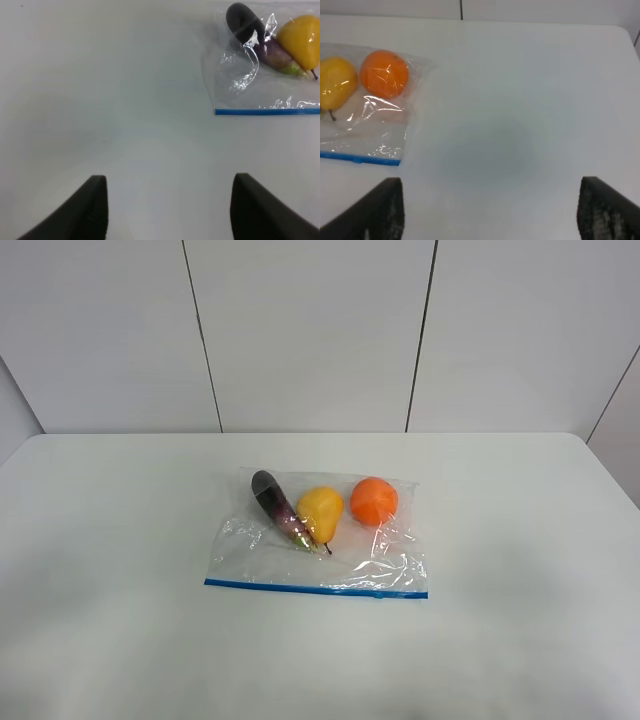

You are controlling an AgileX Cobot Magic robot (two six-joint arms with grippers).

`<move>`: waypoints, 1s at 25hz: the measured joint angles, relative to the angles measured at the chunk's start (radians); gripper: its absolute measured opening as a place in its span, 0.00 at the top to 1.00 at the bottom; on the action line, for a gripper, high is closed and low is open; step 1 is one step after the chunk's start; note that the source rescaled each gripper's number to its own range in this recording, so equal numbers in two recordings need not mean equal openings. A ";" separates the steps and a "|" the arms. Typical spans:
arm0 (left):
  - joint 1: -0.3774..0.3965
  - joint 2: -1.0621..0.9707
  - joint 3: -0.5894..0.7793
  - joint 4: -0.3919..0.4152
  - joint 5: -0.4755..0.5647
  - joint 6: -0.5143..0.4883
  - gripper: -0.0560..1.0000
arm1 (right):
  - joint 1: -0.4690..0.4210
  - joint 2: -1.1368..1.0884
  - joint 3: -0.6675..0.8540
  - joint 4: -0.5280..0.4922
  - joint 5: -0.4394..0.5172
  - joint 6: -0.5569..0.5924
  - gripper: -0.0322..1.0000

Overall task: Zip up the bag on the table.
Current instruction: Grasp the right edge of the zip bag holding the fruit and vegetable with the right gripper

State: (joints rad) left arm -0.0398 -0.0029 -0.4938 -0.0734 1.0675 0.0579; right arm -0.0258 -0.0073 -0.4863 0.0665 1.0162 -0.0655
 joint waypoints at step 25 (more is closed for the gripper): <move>0.000 0.000 0.000 0.000 0.000 0.000 0.23 | 0.000 0.000 0.000 0.003 0.000 0.000 0.00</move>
State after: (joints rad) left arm -0.0398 -0.0029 -0.4938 -0.0734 1.0675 0.0579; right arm -0.0258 -0.0073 -0.4863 0.0693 1.0162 -0.0655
